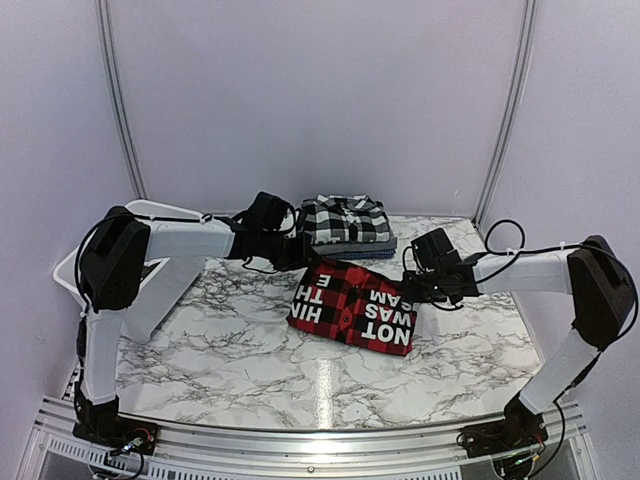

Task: Fold and stack the long sleeve shirts
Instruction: Fold the 2/3-rectangle-folded shirt at the center of the board.

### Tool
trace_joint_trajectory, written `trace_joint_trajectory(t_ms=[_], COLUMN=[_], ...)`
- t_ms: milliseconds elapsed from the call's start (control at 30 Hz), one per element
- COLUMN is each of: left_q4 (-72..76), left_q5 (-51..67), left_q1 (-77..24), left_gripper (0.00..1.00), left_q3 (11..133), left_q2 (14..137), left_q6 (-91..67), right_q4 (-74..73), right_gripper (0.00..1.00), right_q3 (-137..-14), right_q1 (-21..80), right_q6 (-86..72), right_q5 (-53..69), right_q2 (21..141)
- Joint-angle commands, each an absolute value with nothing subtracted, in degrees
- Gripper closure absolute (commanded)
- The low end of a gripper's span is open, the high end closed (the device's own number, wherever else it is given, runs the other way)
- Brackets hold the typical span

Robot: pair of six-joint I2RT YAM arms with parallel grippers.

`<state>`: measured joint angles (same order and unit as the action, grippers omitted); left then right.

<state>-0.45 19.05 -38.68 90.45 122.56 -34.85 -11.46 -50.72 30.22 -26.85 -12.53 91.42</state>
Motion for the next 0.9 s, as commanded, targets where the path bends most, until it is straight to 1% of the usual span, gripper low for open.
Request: trace_joint_trajectory(t_ms=[0, 200, 400, 500, 633, 733, 867], left_q4=[-2.28, -1.27, 3.59, 3.6, 3.37, 4.93, 3.82], left_q5=[20.81, 21.98, 20.21, 21.67, 22.33, 21.97, 21.75], left_q1=[-38.5, -39.06, -39.46, -39.58, -40.31, -41.3, -42.08], left_gripper=[1.0, 1.0, 1.0, 1.0, 1.0, 1.0, 1.0], left_q3=[96.49, 100.54, 96.35, 97.0, 98.89, 99.98, 104.81], left_q2=[124.42, 127.58, 123.33, 124.04, 126.3, 127.3, 130.9], left_q6=[-32.96, -32.59, -33.17, -33.2, -32.31, -31.52, -31.19], right_q4=[-11.99, -13.49, -15.96, -18.03, -17.23, -17.11, -14.72], right_gripper=[1.0, 1.0, 1.0, 1.0, 1.0, 1.0, 1.0], right_q3=[-54.04, -52.75, -53.23, -52.95, -48.6, -46.52, -42.37], right_q1=[29.62, 29.56, 29.62, 29.6, 29.6, 29.62, 29.54], right_q6=[-26.02, -26.96, -26.24, -27.0, -28.83, -29.92, -31.77], right_q5=[-15.59, -15.74, -15.02, -14.94, -15.75, -16.53, -17.48], right_q2=[91.59, 88.6, 83.69, 82.7, 80.0, 80.21, 80.95])
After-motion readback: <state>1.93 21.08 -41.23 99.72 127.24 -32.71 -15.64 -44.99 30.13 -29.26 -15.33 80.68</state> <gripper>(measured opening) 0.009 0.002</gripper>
